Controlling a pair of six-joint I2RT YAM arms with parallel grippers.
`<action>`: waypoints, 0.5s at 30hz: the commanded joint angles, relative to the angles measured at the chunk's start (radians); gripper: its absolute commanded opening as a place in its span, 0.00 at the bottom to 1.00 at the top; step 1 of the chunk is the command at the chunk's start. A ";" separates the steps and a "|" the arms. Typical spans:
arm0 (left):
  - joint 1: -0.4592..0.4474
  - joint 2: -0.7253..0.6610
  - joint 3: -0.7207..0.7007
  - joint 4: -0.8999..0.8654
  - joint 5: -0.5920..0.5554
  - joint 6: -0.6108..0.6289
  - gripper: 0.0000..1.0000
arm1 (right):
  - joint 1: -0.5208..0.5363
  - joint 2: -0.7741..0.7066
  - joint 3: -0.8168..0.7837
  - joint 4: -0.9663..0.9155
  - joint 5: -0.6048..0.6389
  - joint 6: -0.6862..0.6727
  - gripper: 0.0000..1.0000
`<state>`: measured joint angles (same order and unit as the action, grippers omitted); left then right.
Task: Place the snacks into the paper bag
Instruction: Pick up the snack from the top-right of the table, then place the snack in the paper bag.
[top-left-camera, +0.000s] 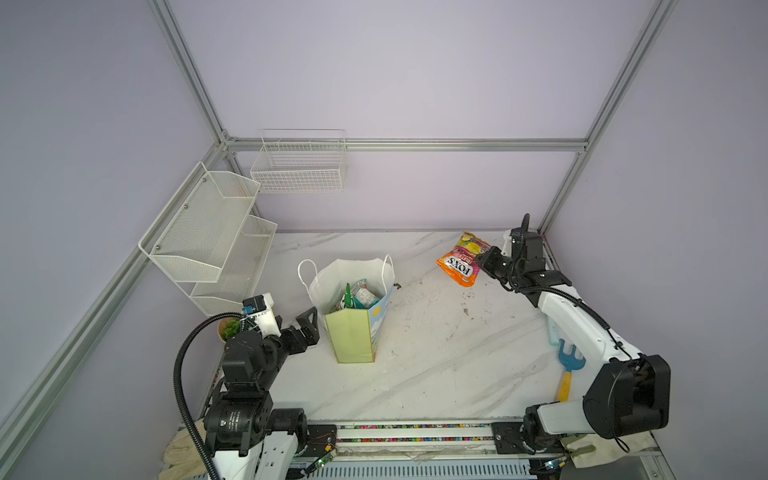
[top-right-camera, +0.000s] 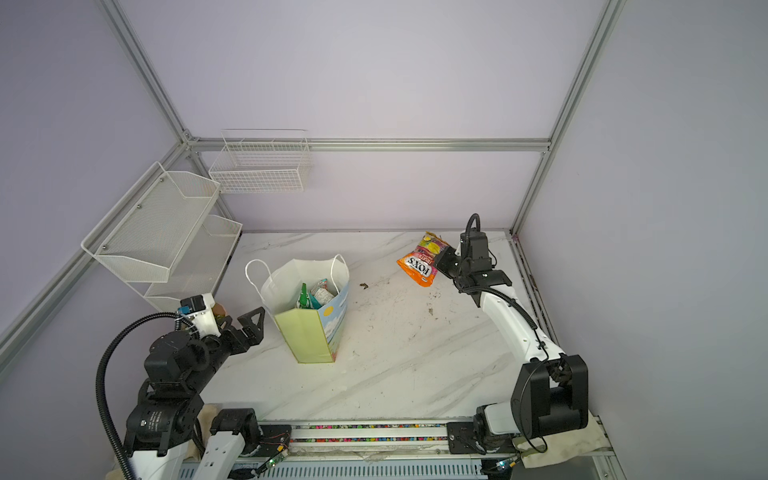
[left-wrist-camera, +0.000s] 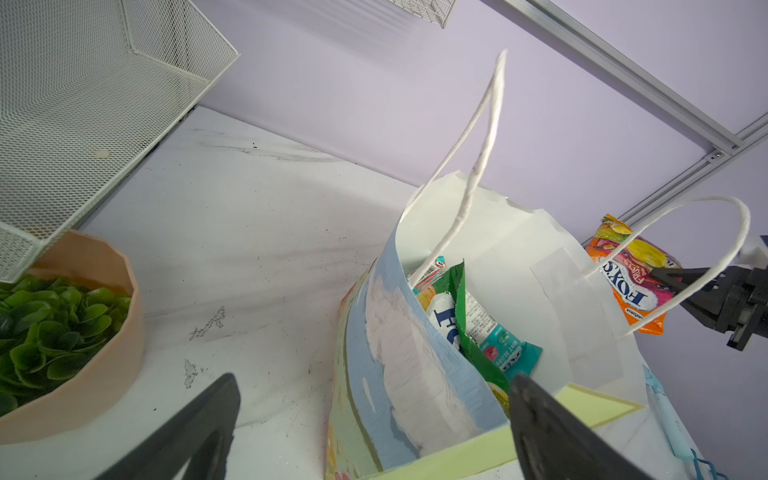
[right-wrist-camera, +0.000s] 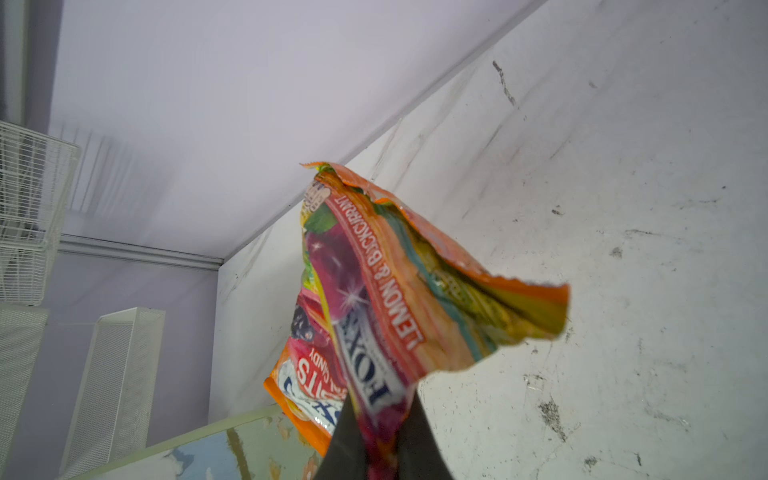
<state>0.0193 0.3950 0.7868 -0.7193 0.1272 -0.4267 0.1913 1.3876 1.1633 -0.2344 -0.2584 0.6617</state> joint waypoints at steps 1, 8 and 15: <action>-0.004 0.004 -0.043 0.036 0.017 0.000 1.00 | 0.016 -0.055 0.058 -0.024 0.022 -0.011 0.01; -0.003 0.002 -0.044 0.038 0.017 0.000 1.00 | 0.048 -0.083 0.134 -0.071 0.049 -0.030 0.01; -0.004 0.001 -0.044 0.039 0.023 0.001 1.00 | 0.124 -0.084 0.264 -0.134 0.123 -0.057 0.00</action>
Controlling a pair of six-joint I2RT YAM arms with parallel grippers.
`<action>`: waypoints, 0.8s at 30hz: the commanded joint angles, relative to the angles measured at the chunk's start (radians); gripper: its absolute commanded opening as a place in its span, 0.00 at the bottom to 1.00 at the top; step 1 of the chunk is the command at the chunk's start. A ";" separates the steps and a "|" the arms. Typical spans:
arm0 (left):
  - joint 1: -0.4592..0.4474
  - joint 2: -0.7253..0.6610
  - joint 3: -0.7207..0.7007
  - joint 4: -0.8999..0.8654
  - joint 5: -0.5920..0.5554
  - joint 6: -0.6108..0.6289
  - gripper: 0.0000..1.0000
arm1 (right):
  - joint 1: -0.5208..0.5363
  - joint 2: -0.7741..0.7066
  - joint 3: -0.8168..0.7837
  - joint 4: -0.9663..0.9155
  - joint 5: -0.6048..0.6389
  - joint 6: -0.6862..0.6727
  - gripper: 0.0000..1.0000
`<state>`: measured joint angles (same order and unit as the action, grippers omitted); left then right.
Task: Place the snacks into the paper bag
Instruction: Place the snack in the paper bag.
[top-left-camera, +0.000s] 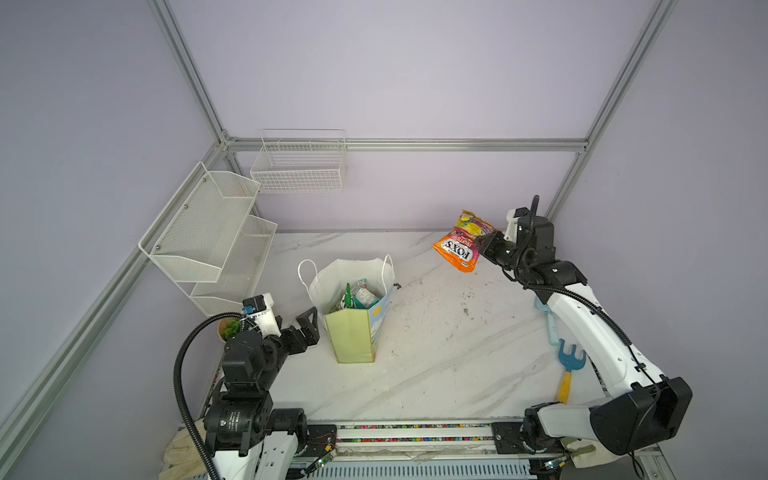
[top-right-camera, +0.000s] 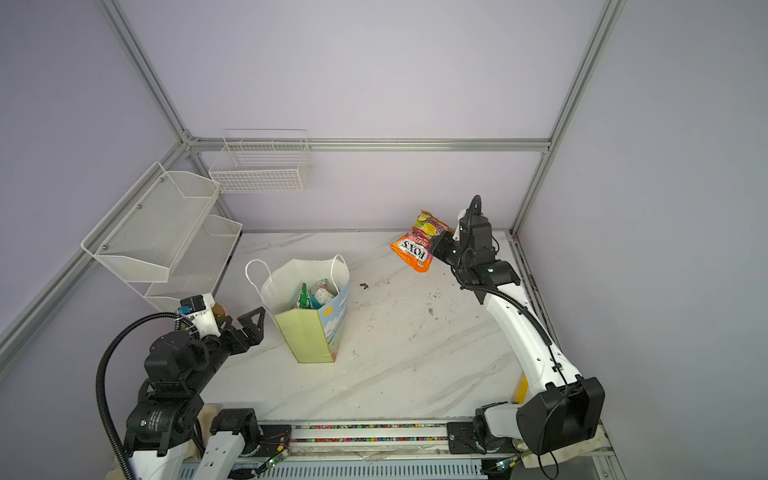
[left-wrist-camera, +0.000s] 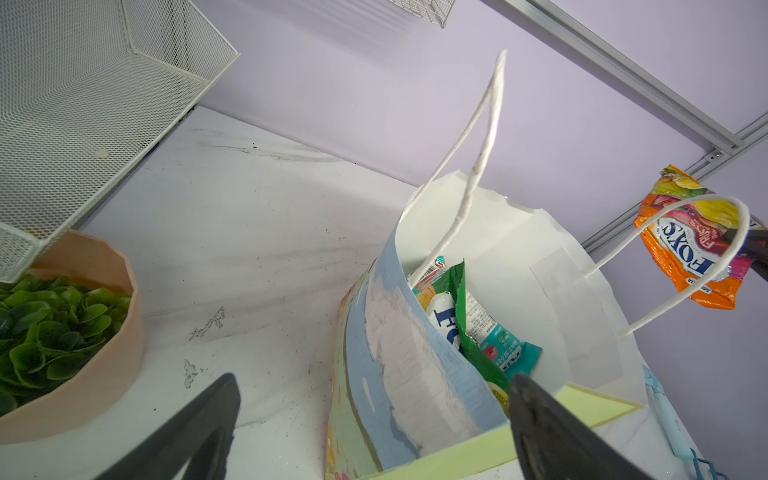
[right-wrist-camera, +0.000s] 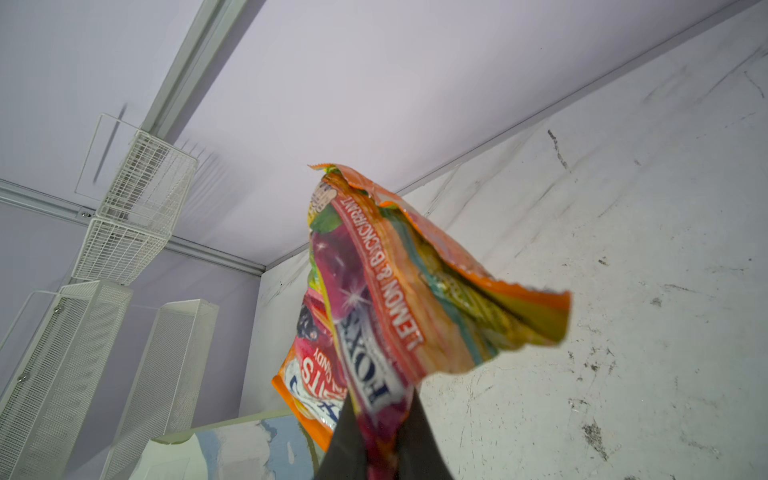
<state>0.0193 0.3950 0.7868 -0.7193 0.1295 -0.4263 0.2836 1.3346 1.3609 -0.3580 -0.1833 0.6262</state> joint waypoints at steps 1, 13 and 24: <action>-0.004 0.001 -0.044 0.040 0.022 0.001 1.00 | 0.046 -0.029 0.083 -0.017 0.060 -0.024 0.00; -0.004 -0.008 -0.041 0.071 0.163 0.029 1.00 | 0.162 0.019 0.259 -0.081 0.120 -0.058 0.00; -0.003 -0.008 0.005 0.182 0.413 0.060 1.00 | 0.247 0.114 0.447 -0.175 0.139 -0.114 0.00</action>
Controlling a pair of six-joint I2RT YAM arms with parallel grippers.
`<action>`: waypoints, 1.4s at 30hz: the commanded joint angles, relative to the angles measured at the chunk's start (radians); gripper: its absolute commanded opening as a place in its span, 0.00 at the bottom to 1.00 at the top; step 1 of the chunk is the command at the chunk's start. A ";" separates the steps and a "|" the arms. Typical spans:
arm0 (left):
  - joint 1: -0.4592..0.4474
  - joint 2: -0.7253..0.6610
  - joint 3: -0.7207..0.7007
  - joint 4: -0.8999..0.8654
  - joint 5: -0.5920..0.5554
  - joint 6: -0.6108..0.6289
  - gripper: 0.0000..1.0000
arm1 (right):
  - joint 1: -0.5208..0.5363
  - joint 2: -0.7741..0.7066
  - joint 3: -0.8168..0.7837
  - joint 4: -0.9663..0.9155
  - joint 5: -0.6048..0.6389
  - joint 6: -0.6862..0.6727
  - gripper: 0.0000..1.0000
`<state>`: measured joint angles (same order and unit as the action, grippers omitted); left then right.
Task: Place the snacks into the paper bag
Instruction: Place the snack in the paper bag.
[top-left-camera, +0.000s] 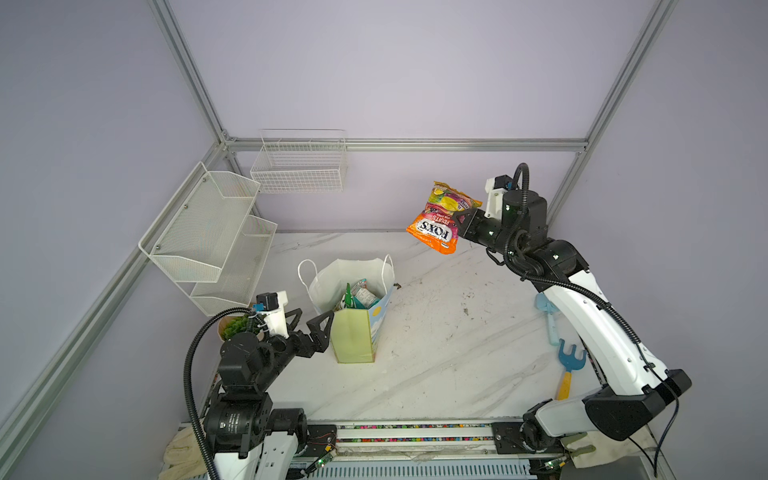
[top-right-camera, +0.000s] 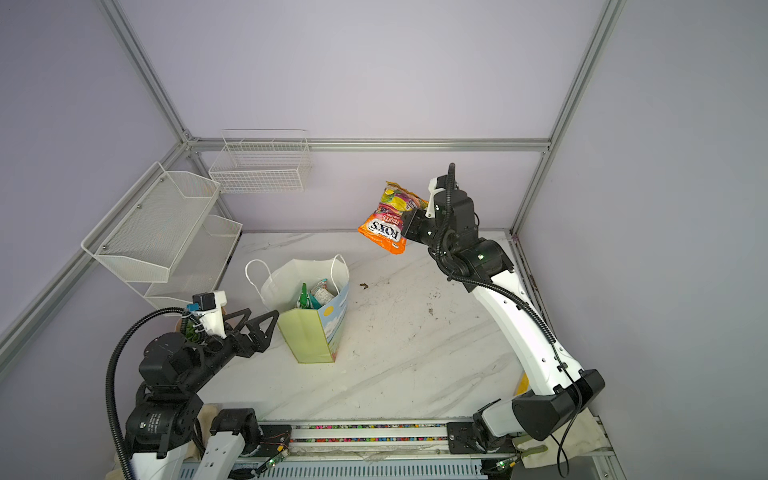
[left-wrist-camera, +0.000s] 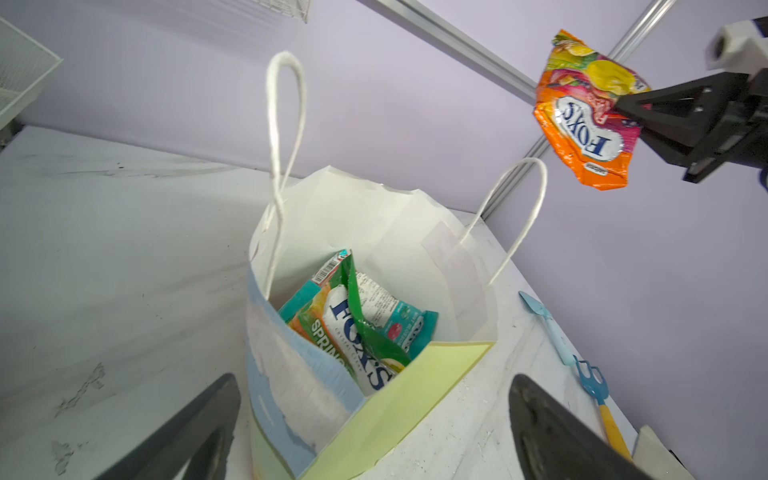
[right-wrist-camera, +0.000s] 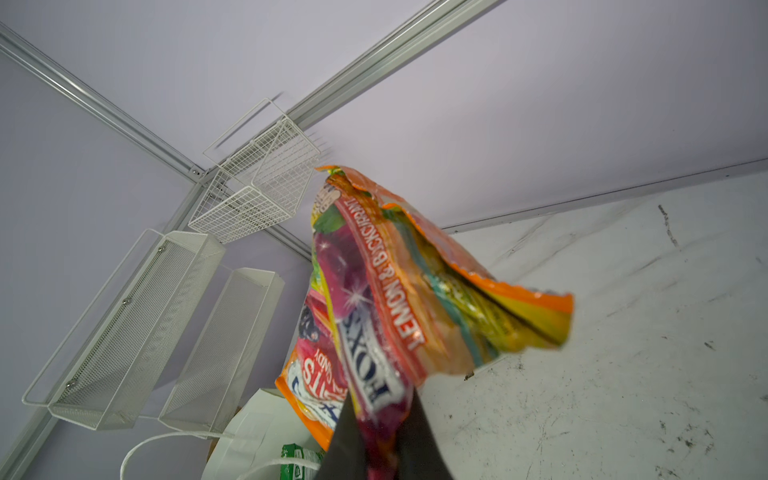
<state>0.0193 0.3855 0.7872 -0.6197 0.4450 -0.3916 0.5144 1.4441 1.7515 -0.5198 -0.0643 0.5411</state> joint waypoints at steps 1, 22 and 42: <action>-0.004 0.009 0.022 0.084 0.100 0.023 1.00 | 0.021 0.011 0.071 -0.020 0.021 -0.033 0.00; -0.006 0.091 0.209 0.071 0.268 0.024 1.00 | 0.312 0.323 0.581 -0.297 0.269 -0.219 0.00; -0.007 0.192 0.386 -0.090 0.208 0.210 0.99 | 0.553 0.553 0.858 -0.401 0.515 -0.384 0.01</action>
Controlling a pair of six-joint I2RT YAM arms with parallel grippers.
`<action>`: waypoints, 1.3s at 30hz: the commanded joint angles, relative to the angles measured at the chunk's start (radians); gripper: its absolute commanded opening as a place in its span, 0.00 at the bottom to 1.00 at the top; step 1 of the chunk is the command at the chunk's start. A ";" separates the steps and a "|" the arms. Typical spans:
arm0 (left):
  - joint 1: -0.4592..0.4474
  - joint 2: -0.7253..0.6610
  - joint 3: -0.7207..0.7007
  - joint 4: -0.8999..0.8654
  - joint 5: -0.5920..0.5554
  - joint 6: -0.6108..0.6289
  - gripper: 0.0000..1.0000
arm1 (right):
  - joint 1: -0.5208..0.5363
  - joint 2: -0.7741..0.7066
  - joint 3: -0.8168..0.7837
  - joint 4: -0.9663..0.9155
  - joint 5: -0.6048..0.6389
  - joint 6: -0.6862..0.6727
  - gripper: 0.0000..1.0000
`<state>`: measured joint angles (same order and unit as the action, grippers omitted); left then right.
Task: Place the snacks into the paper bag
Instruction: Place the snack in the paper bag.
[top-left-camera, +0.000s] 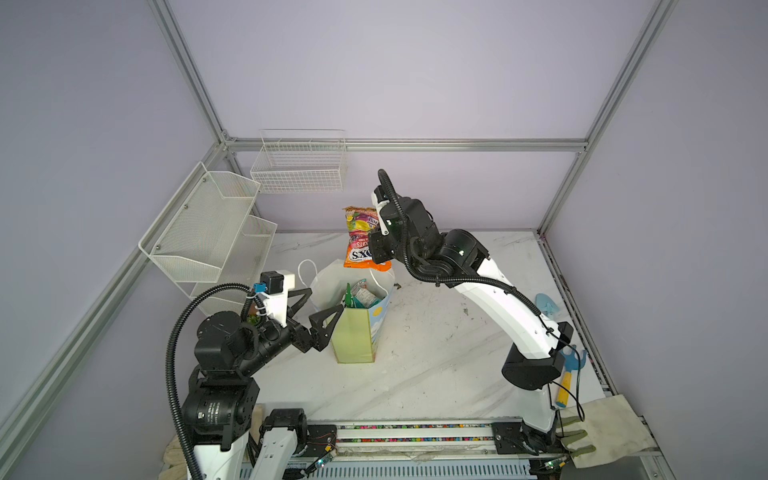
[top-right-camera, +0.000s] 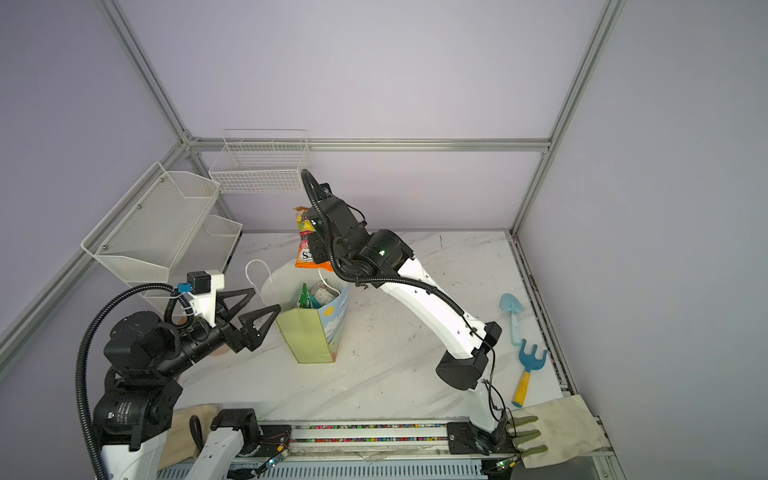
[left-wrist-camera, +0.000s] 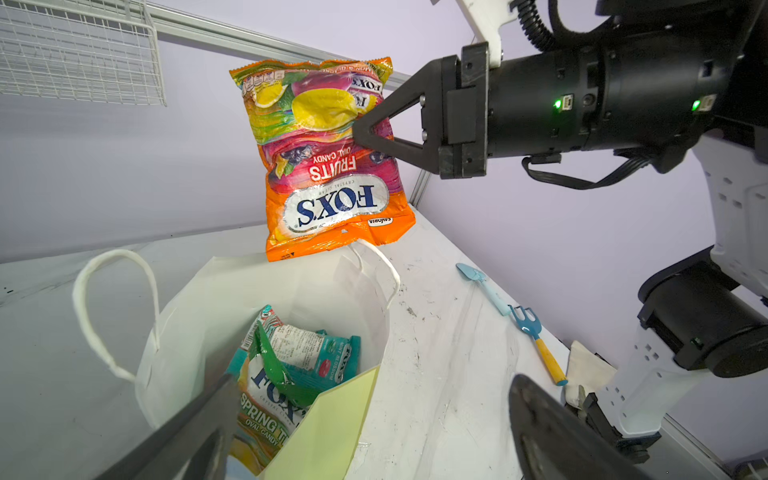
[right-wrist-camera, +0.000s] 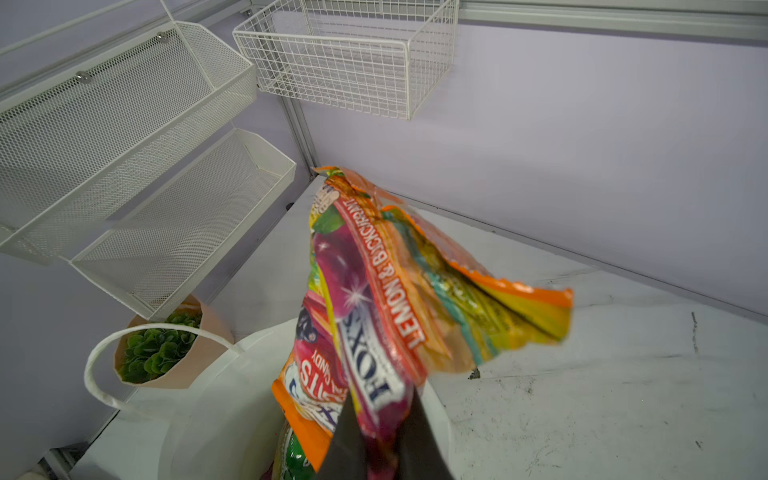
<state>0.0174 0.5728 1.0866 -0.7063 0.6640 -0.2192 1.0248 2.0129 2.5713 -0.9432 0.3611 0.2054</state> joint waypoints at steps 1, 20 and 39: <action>-0.005 0.005 0.087 -0.004 -0.017 0.040 0.99 | 0.060 -0.014 0.042 0.031 0.117 -0.067 0.01; -0.005 -0.016 0.081 -0.004 -0.076 0.057 0.99 | 0.233 0.068 0.066 0.113 0.356 -0.188 0.05; -0.005 -0.016 0.050 -0.005 -0.096 0.069 0.99 | 0.233 0.121 -0.010 0.116 0.388 -0.206 0.05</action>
<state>0.0174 0.5621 1.0866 -0.7273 0.5743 -0.1772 1.2575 2.1216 2.5725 -0.8524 0.7334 0.0120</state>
